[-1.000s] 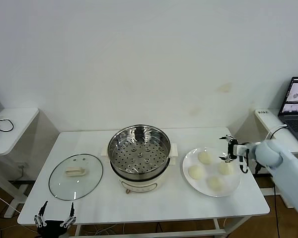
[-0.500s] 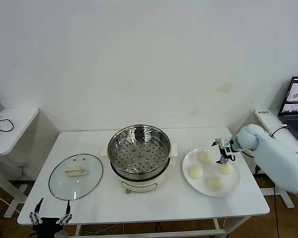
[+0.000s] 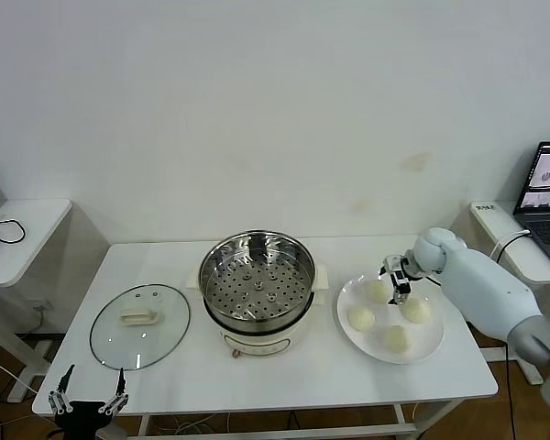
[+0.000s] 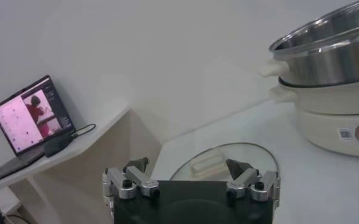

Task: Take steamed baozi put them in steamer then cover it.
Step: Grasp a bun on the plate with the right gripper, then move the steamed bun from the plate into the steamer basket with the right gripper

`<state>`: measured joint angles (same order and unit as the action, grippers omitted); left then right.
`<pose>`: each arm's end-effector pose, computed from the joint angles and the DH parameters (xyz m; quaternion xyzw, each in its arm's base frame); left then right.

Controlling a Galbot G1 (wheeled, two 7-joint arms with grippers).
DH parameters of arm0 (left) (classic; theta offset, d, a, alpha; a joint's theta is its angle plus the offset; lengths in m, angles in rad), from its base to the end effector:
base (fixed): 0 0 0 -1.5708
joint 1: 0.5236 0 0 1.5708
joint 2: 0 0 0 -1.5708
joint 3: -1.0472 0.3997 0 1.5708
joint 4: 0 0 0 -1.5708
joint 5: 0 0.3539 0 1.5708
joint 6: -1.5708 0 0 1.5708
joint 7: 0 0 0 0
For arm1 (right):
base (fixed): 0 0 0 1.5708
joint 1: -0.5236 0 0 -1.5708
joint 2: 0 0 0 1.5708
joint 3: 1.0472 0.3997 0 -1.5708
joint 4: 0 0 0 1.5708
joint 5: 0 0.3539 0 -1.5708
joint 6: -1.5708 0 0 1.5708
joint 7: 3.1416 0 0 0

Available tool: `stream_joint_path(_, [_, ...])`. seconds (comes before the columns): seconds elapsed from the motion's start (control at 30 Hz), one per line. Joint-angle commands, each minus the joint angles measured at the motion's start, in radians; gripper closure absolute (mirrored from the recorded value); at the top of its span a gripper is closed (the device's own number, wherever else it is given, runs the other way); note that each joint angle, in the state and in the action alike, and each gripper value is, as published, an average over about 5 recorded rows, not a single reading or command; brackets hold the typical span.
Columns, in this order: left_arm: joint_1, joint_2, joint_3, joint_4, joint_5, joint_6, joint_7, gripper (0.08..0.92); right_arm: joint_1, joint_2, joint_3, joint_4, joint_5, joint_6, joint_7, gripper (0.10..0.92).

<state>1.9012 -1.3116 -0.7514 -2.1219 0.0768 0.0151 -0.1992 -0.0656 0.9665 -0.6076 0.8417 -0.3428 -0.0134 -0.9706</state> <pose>0.0499 0.1208 -0.3461 0.0957 -0.9631 -0.2212 0.1200 0.6100 -0.1645 -0.2726 0.4646 -0.5616 0.5881 0.3506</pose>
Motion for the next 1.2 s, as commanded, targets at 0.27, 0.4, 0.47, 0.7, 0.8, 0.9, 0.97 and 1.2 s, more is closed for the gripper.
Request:
stream_joint_path(0.27, [0.003,0.001,-0.012,-0.004,0.008,-0.008,-0.003,0.177,0.015,0.084,-0.012,-0.091,-0.034,0.005,0.008,0.262])
stream_joint_path(0.4, [0.005,-0.001,-0.012,-0.005,0.009,-0.011,-0.005,0.177,0.015,0.086,-0.012,-0.088,-0.041,0.005,0.006,0.339])
stream_joint_path(0.47, [0.006,-0.002,-0.012,-0.006,0.009,-0.012,-0.006,0.177,0.017,0.083,-0.013,-0.082,-0.044,0.005,0.003,0.375])
stream_joint_path(0.7, [0.011,-0.002,-0.011,-0.003,0.01,-0.016,-0.009,0.177,0.054,0.016,-0.056,0.014,0.016,-0.014,-0.037,0.414])
stream_joint_path(0.8, [0.011,-0.001,-0.01,-0.002,0.01,-0.018,-0.009,0.177,0.089,-0.041,-0.101,0.1,0.083,-0.034,-0.053,0.414])
stream_joint_path(0.9, [0.009,0.002,-0.007,-0.001,0.009,-0.018,-0.009,0.177,0.14,-0.093,-0.146,0.185,0.147,-0.053,-0.062,0.414])
stream_joint_path(0.97, [0.007,0.005,-0.004,0.0,0.008,-0.017,-0.008,0.177,0.188,-0.123,-0.179,0.235,0.187,-0.061,-0.065,0.412])
stream_joint_path(1.2, [-0.006,0.014,0.006,0.007,0.004,-0.017,-0.006,0.177,0.41,-0.152,-0.299,0.316,0.35,-0.086,-0.071,0.406])
